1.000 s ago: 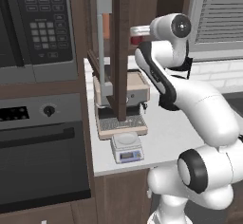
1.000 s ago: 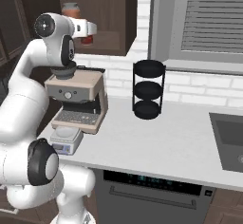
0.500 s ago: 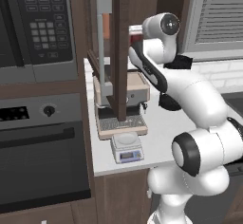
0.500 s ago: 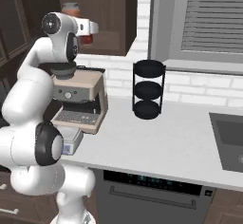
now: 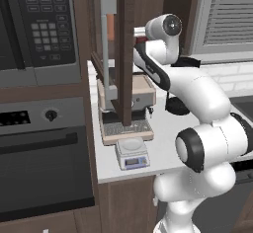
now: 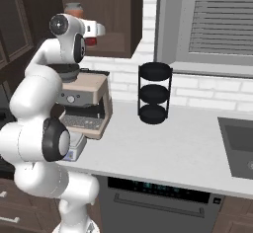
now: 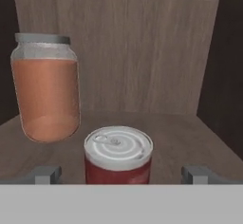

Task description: Pick the canned food and place it on the digital scale for weighing, and close the cabinet.

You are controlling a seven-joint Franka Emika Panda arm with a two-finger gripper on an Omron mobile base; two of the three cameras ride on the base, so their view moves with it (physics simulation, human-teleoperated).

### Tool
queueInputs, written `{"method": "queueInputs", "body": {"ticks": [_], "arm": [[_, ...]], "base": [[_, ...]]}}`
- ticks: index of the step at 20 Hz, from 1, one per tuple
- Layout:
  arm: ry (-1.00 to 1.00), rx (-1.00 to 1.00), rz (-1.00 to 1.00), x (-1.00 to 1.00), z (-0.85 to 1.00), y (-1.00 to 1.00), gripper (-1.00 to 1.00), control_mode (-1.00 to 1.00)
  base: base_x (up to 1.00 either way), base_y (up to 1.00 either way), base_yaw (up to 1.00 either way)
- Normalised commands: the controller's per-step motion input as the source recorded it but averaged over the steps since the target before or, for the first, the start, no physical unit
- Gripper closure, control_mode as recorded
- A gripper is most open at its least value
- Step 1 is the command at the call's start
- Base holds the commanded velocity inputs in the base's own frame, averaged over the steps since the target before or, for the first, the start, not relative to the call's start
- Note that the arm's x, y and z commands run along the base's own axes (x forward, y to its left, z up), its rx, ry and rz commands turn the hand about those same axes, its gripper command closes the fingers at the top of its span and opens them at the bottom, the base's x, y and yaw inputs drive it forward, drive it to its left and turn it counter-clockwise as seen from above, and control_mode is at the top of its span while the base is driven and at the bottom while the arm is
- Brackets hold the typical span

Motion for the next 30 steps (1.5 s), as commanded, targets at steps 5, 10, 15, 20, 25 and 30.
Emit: {"method": "queueInputs", "body": {"ticks": [5, 10, 15, 20, 25, 30], "arm": [[0.00, 0.00, 0.00, 0.27, -0.12, 0.00, -1.00, -1.00], [0.00, 0.00, 0.00, 0.24, -0.09, 0.06, -1.00, -1.00], [0.00, 0.00, 0.00, 0.16, -0.15, 0.11, 1.00, -1.00], [0.00, 0.00, 0.00, -0.01, -0.06, 0.06, 1.00, -1.00], [-0.09, 0.01, 0.00, -0.72, 0.00, 0.08, 1.00, -1.00], [-0.17, 0.03, 0.00, -1.00, 0.00, 0.03, 1.00, -1.00]], "base": [[0.00, 0.00, 0.00], [0.00, 0.00, 0.00], [0.00, 0.00, 0.00], [0.00, 0.00, 0.00], [0.00, 0.00, 0.00], [0.00, 0.00, 0.00]]}}
